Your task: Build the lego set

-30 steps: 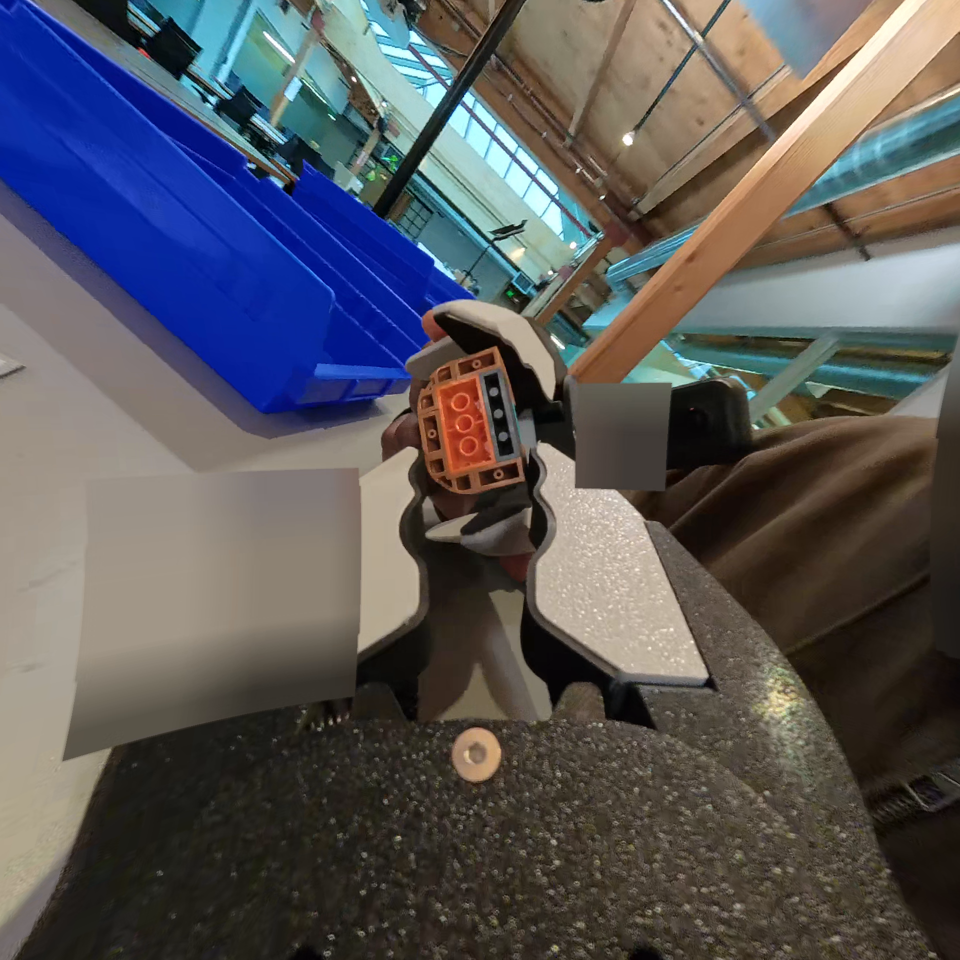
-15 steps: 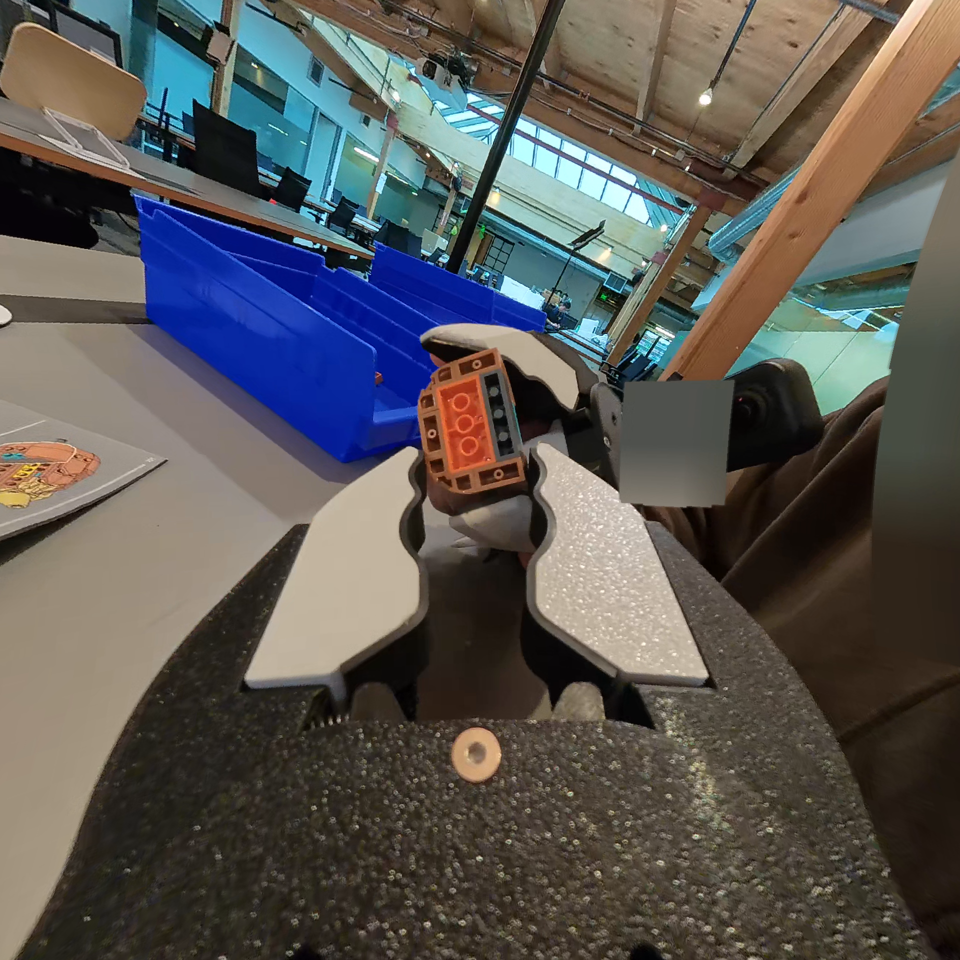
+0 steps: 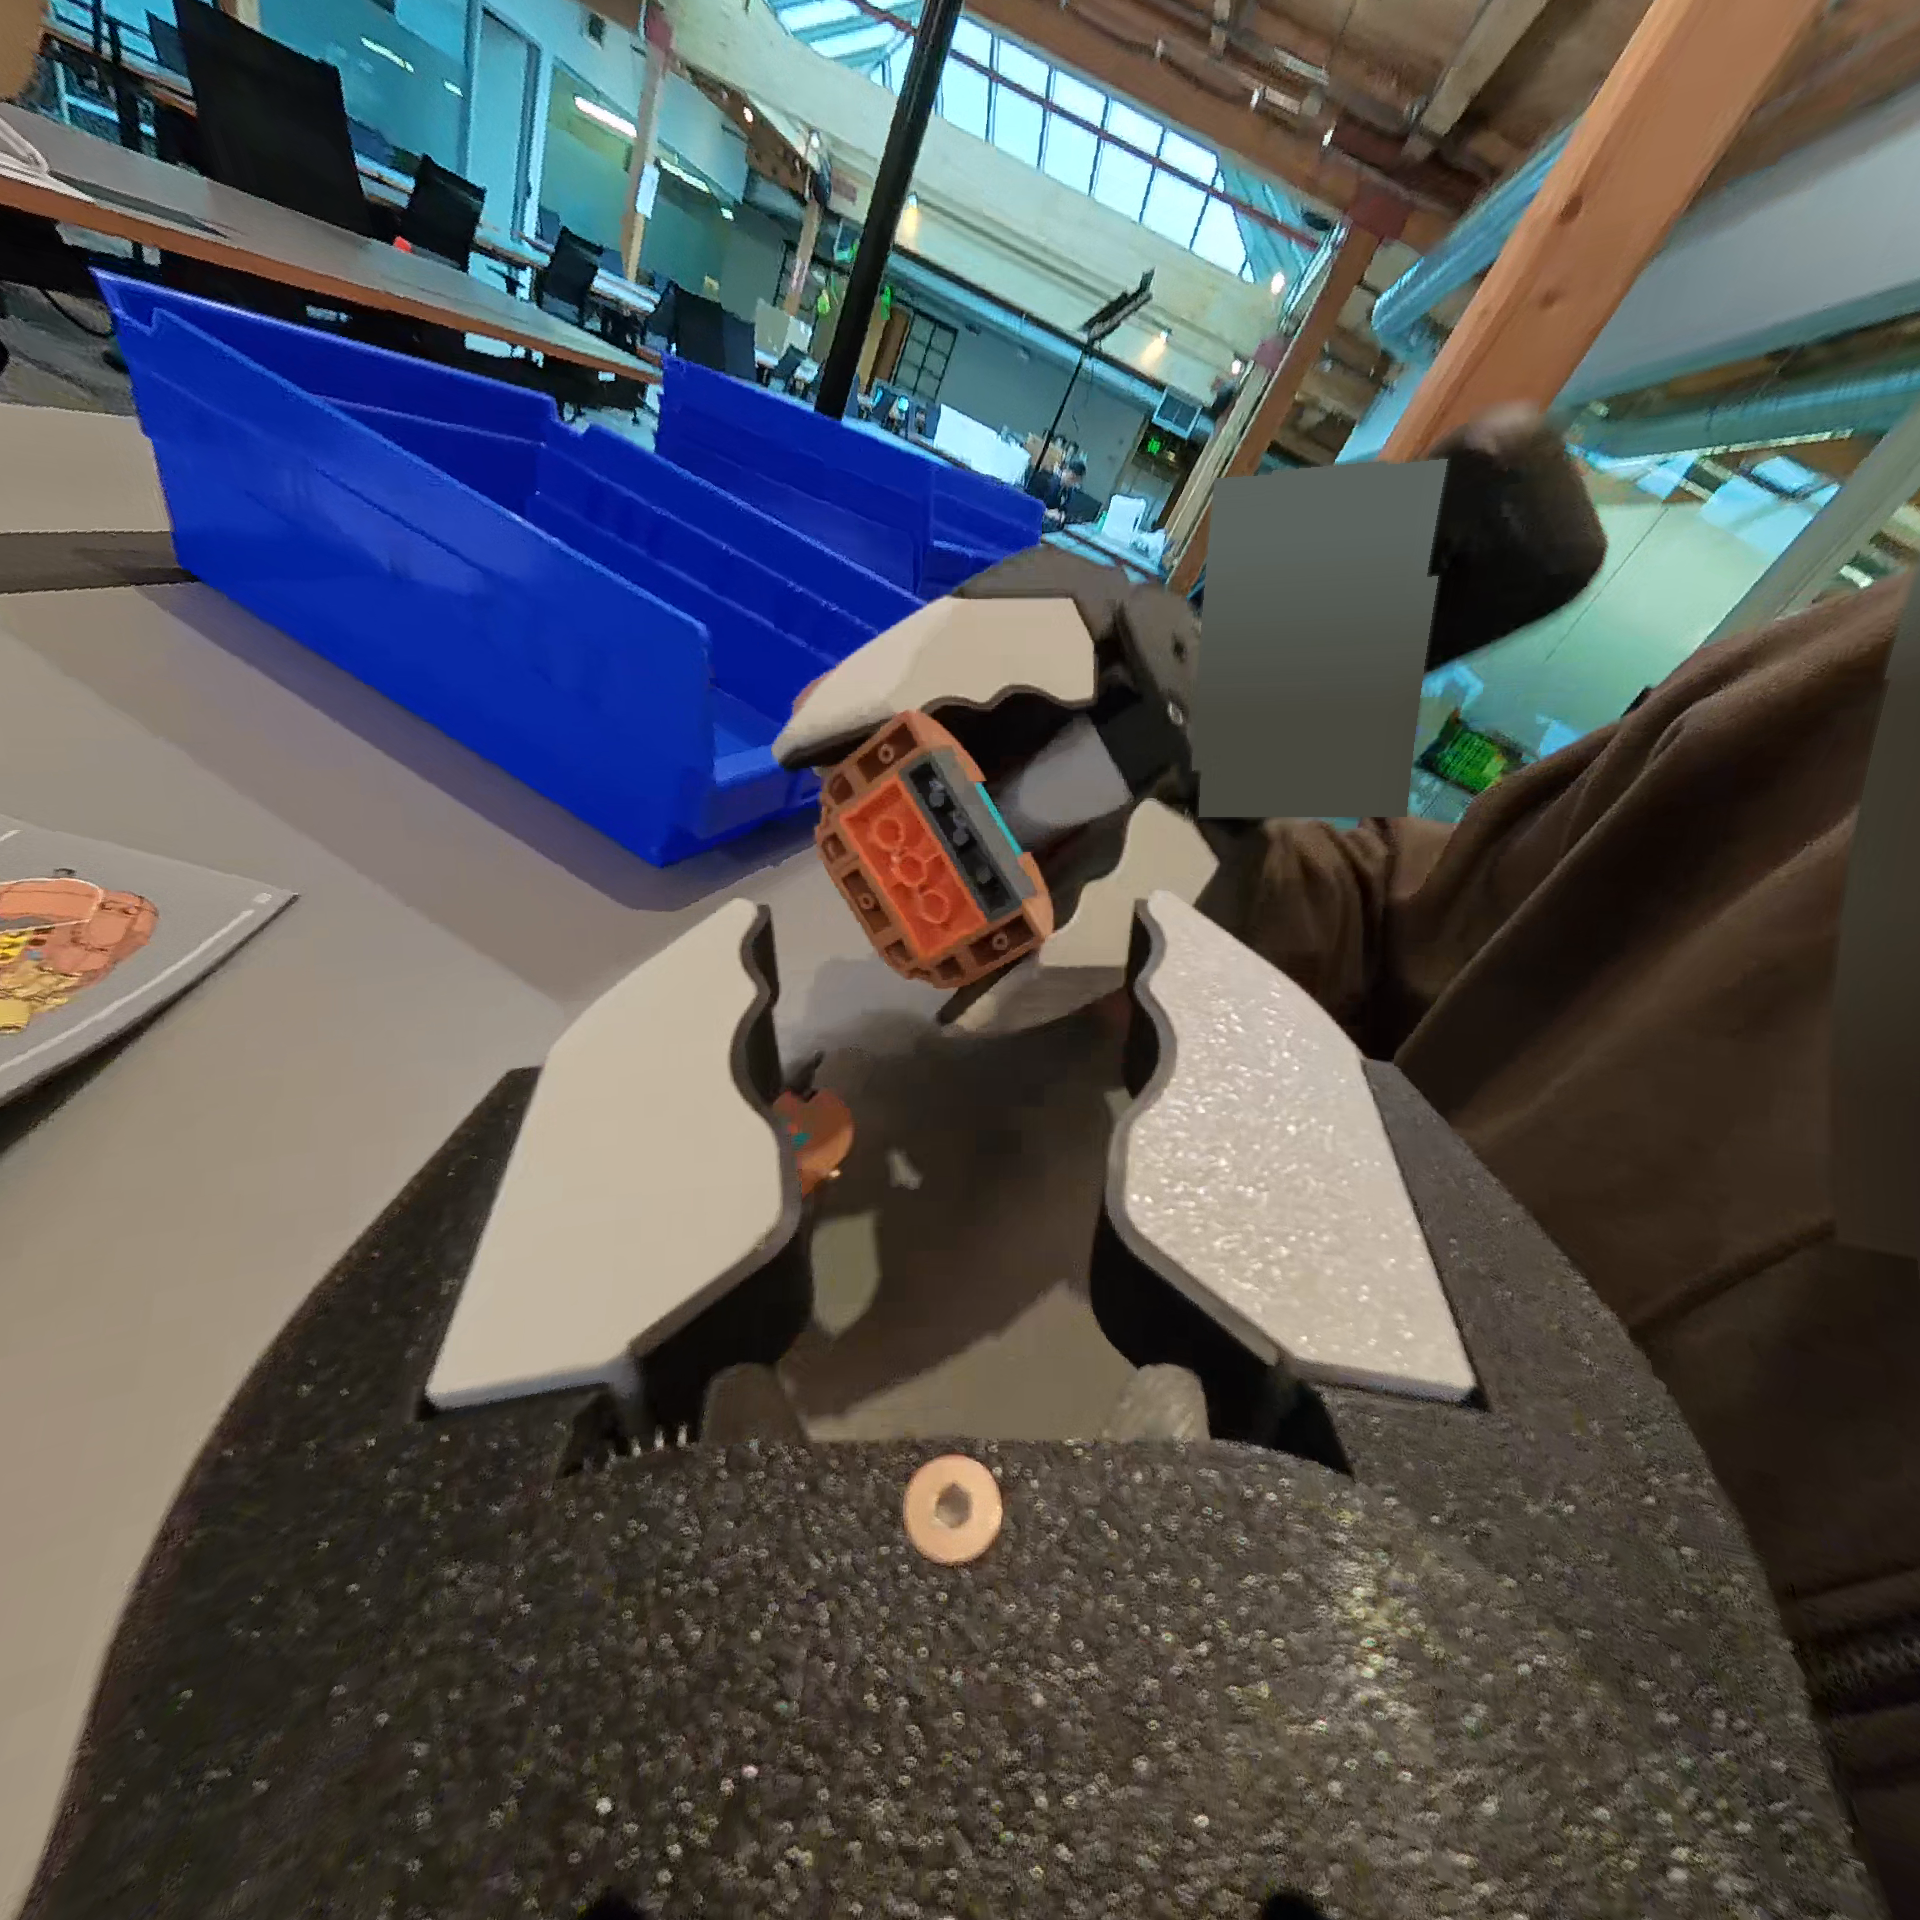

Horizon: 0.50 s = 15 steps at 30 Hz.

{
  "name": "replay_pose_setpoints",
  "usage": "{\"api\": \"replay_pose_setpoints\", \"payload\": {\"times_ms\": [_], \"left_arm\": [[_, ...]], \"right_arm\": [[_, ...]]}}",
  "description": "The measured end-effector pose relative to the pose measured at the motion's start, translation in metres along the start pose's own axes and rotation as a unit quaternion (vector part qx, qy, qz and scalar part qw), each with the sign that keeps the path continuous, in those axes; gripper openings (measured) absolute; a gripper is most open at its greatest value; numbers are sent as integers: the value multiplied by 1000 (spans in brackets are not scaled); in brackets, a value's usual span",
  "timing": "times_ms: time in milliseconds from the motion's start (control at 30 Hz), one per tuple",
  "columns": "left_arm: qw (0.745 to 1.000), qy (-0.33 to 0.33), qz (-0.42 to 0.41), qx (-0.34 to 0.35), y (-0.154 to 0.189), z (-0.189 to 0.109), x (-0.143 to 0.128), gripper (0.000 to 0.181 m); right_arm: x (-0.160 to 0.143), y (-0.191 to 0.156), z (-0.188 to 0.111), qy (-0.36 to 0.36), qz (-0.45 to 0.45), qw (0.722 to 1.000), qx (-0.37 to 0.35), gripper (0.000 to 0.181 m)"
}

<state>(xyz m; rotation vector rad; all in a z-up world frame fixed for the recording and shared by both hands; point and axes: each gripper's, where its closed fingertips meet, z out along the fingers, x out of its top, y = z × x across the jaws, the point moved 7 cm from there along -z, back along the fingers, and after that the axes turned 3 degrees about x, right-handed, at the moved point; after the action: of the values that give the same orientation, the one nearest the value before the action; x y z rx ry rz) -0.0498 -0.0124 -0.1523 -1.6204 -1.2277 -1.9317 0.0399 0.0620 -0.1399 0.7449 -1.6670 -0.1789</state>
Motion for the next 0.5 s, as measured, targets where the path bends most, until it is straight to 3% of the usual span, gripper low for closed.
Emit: {"api": "replay_pose_setpoints", "payload": {"times_ms": [33, 133, 233, 400, 500], "left_arm": [[1000, -6, 3, 3, -4, -3, 2, 66], [999, -28, 1, 20, -19, -13, 8, 66], [997, -58, -1, 44, -32, -18, 7, 65], [992, -94, 12, 80, -44, -20, 0, 66], [991, -104, 12, 85, -48, -22, -3, 65]], "right_arm": [[-4, 3, -1, -29, 29, 999, 36, 52], [-12, 14, -7, -129, 121, 976, 131, 52], [-12, 16, -9, -206, 181, 935, 223, 53], [-20, 17, 10, -338, 170, 885, 272, 53], [-26, 12, 22, -381, 163, 864, 287, 53]]}}
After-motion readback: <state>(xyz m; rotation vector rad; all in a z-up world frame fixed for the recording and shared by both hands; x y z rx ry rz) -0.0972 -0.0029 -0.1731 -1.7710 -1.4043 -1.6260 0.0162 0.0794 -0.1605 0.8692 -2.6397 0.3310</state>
